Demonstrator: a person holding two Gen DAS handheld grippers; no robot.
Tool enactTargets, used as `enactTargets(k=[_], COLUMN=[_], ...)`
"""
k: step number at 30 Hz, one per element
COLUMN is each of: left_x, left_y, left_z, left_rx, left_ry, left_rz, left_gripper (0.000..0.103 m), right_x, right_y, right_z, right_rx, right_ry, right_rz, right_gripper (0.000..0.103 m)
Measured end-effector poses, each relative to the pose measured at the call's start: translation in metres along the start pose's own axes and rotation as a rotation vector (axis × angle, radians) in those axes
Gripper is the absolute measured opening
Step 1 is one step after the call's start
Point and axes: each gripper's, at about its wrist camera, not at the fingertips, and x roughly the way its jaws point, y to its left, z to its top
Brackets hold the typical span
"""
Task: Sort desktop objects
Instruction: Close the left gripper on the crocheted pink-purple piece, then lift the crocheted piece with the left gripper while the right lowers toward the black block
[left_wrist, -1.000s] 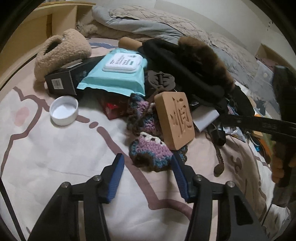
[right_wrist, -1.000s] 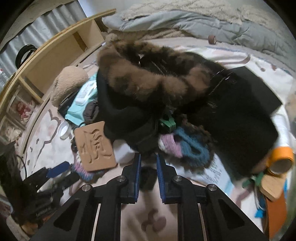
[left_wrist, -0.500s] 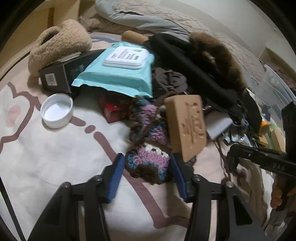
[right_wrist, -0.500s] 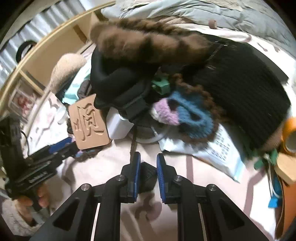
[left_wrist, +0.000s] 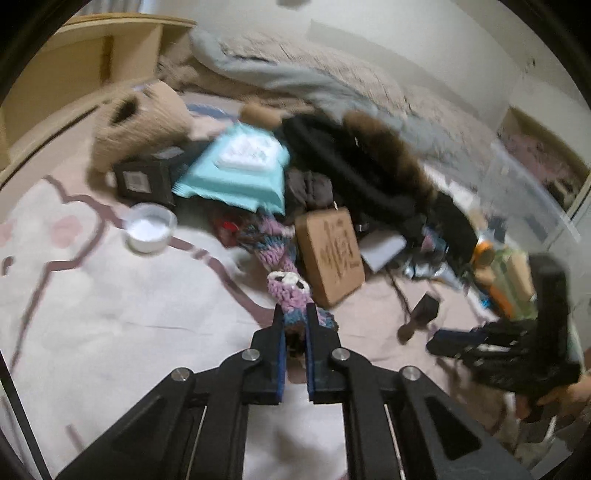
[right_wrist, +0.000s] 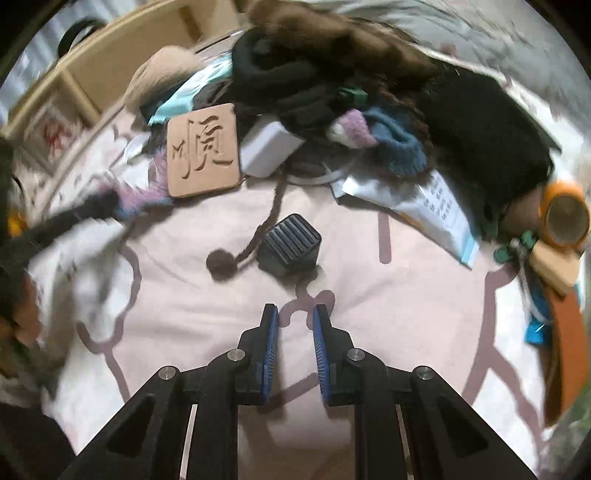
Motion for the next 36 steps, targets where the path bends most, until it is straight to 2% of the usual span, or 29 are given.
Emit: enactTargets(k=[4,13,21,32,36], left_x=[-0.041,-0.106,-0.176,-0.276,-0.282], left_y=[0.010,0.015,0.025,0.059,0.068], left_z=[0.002,-0.011,0.005,0.017,0.018], left_rx=[-0.026,-0.021,-0.008,-0.032,-0.048], left_ry=[-0.057,-0.107,-0.237,-0.422,-0.427], left_rz=[0.010,0.039,0.081,0.240,0.261], left_gripper=[0.009,0.008,0.008,0.009,0.009], right_x=[0.003,0.007,0.005,0.003,0.001], right_y=[-0.004,0.005,0.003,-0.002,-0.002], right_z=[-0.001,-0.002,-0.005,-0.011,-0.012], right_rx=[0.022,0.019,0.021,0.018,0.016], right_ry=[-0.001,-0.005,-0.008,-0.012,-0.013], right_rz=[0.020,0.014,0.013,0.011,0.005], right_gripper=[0.018,0.018,0.019,0.020,0.020])
